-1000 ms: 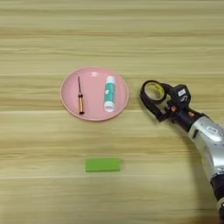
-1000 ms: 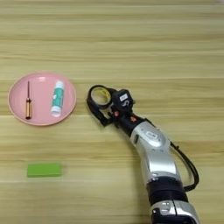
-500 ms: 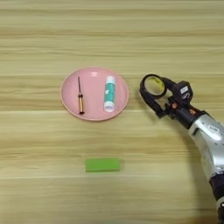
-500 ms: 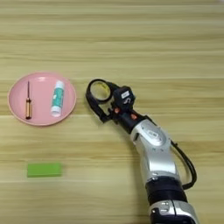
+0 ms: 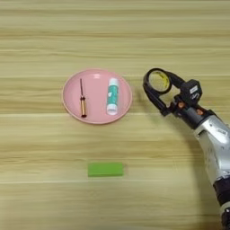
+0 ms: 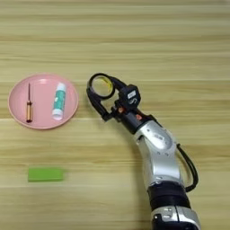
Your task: Move the objects on the table
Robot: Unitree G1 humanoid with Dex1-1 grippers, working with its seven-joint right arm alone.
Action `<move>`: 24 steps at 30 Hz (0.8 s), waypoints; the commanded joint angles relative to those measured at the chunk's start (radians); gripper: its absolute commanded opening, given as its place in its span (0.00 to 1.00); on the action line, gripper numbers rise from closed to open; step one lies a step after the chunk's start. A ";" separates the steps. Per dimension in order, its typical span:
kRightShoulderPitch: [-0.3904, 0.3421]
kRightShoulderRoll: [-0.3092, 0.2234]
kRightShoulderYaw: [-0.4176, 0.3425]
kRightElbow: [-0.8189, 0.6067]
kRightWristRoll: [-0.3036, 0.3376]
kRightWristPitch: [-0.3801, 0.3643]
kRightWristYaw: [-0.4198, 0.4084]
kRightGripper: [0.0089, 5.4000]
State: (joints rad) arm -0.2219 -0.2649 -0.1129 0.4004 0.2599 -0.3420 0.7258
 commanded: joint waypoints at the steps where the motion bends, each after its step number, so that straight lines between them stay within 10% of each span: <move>1: -0.040 -0.010 -0.017 -0.075 0.038 -0.037 0.006 0.74; 24: 0.028 0.015 -0.004 -0.222 0.153 -0.045 0.138 0.74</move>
State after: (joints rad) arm -0.1479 -0.2357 -0.1123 0.2486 0.3908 -0.3648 0.8641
